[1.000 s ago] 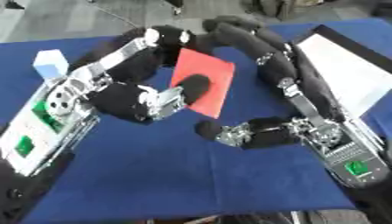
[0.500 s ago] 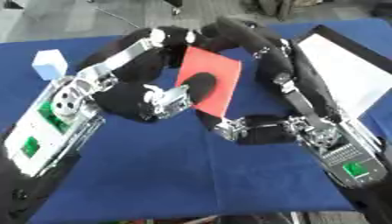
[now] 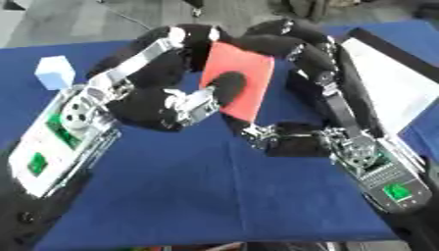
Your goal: Pick up the objects with one hand, pass them to the other hand, and then place them into the box on the other side of the table.
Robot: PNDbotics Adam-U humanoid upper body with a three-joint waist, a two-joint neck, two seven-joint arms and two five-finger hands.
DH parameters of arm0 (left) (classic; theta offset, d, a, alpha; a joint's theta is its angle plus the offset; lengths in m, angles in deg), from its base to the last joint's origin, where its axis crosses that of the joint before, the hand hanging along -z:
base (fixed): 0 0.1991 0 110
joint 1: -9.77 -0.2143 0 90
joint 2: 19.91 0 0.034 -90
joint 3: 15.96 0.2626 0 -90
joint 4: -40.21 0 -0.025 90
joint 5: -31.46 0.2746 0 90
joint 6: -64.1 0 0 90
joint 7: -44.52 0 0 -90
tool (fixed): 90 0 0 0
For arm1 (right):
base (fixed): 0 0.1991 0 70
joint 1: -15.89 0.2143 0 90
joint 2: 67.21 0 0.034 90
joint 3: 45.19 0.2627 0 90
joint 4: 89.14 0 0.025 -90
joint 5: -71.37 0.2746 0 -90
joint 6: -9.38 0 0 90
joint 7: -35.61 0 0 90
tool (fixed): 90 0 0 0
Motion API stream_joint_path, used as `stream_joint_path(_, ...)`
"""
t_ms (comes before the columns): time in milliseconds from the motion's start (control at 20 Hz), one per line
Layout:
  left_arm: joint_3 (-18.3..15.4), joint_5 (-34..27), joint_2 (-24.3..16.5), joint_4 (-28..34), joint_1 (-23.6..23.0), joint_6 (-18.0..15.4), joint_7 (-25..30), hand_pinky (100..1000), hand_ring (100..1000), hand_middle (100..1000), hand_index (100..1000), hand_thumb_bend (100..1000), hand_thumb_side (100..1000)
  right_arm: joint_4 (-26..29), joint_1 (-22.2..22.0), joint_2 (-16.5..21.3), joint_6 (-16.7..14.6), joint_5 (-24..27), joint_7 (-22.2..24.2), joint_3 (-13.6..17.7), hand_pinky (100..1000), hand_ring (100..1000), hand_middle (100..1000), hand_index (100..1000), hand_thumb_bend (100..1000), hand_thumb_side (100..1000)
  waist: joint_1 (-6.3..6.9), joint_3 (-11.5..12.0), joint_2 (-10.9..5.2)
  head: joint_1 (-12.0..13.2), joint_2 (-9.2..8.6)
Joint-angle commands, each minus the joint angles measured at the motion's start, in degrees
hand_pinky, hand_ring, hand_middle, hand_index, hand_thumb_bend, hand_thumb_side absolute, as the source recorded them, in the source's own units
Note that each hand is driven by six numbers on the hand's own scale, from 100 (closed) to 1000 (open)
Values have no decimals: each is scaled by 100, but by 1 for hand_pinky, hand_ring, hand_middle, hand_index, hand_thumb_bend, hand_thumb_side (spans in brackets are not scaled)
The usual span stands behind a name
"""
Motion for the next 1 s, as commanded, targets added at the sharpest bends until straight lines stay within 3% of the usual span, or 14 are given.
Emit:
stream_joint_path(50, 96, 79, -46, 49, 0, -47, 231, 770, 585, 558, 673, 100, 591, 88, 93, 4, 92, 177, -363, 265, 721, 604, 380, 645, 100, 100, -13, -7, -60, 5, -14)
stream_joint_path(350, 74, 101, -41, 70, 9, -200, 649, 790, 628, 609, 740, 100, 749, 88, 60, 0, 117, 175, -473, 301, 720, 602, 376, 644, 100, 100, -11, -23, -61, 10, -14)
stream_joint_path(1000, 58, 41, -25, 75, 26, -326, 894, 794, 634, 615, 744, 100, 792, 88, 35, 5, 158, 170, -420, 321, 721, 602, 364, 600, 100, 100, 4, -51, -67, -9, -14)
